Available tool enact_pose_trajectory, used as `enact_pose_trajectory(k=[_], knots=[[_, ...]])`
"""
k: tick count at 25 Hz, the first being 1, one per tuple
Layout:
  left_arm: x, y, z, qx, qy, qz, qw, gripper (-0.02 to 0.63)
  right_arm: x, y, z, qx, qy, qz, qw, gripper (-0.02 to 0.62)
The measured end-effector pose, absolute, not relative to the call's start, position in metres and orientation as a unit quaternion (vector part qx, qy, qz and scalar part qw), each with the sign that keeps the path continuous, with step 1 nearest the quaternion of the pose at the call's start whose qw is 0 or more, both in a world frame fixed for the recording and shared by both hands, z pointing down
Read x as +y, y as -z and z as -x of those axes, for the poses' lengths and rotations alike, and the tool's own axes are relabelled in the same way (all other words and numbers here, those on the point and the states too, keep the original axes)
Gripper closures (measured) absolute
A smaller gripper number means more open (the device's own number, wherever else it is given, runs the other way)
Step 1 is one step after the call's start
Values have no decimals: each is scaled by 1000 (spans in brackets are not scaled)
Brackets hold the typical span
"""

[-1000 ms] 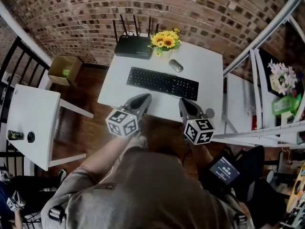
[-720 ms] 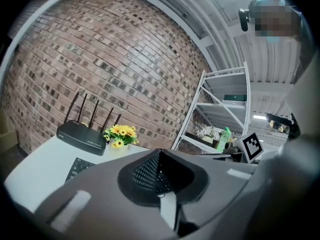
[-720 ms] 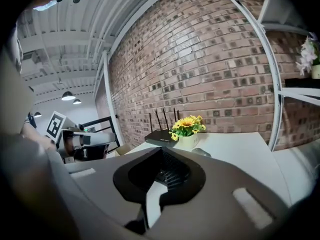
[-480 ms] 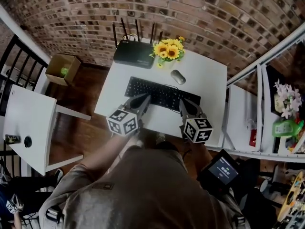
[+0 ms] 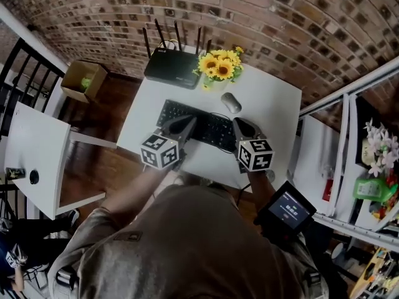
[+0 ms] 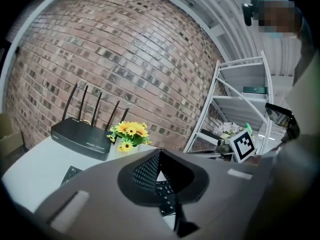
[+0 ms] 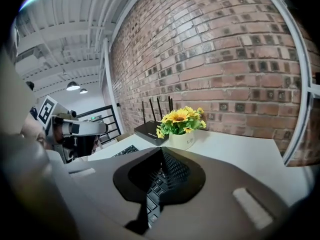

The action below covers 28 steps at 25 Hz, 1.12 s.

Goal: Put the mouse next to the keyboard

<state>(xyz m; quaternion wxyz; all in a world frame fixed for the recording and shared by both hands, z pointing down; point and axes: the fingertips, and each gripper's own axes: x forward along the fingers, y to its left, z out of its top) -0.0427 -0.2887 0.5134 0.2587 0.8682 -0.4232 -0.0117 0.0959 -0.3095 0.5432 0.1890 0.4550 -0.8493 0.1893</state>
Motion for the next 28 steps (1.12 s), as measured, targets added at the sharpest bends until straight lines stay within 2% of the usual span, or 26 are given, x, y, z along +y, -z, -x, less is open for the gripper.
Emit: enact_pose_trajectory(k=[8, 19, 28], knots=[[-302, -538, 40, -450, 0, -847, 284, 606, -349, -575, -94, -861, -196, -411, 228, 583], [-315, -573, 36, -480, -21, -819, 314, 606, -394, -637, -90, -858, -177, -343, 339, 403], [-309, -587, 46, -501, -36, -800, 328, 606, -431, -681, -81, -848, -141, -314, 402, 294]])
